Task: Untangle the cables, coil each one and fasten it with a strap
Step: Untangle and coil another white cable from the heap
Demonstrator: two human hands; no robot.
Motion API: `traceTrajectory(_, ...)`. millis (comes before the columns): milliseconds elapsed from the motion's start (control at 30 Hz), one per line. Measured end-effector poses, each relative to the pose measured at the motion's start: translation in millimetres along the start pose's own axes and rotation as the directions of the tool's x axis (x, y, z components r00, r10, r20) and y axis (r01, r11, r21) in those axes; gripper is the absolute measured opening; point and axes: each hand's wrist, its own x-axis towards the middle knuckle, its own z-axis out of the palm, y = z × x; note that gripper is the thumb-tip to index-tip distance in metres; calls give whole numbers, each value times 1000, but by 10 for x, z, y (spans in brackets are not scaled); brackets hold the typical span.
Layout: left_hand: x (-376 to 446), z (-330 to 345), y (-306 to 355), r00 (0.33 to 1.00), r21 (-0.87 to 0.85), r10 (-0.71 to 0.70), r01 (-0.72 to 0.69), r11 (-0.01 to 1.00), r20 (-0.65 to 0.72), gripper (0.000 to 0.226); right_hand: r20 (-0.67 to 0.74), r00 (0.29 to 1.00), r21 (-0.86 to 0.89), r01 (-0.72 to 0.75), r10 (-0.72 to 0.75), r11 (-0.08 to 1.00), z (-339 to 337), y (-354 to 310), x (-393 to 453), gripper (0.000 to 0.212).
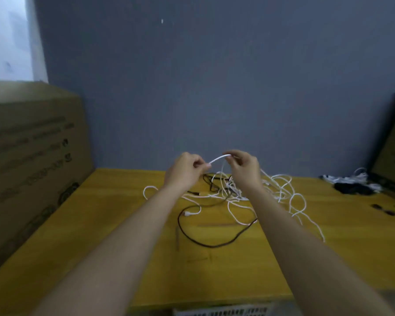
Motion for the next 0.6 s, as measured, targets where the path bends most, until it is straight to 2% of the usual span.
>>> traceTrajectory(133,-39,-327,564,989,-39,96,-101,994,-112,19,-21,990,27,137,-137,990,-396,-686,195,14)
traceTrajectory(233,-173,-502,894,981,-27,136,-141,990,-141,19,-78,973,90,224,-217,970,-612,-1027,174,16)
traceTrajectory(300,-290,-535,985,979,-62,145,-155,986,-142,19,-57,982,93,182,-178,979,-663,-998,80,12)
traceTrajectory(433,-521,-512,1012,986,-211,152,-162,964,-62,16,36,999,-42,25,-23,999,-637,-570,-254,15)
traceTrajectory(500,-620,-476,993,988,-264,153,-146,954,6,15,112,993,5,-40,39,999,-545,-418,-487,13)
traceTrajectory(600,-730,-375,877,988,-351,138,-107,930,65,16,208,967,120,-171,144,978,-332,-232,-802,22)
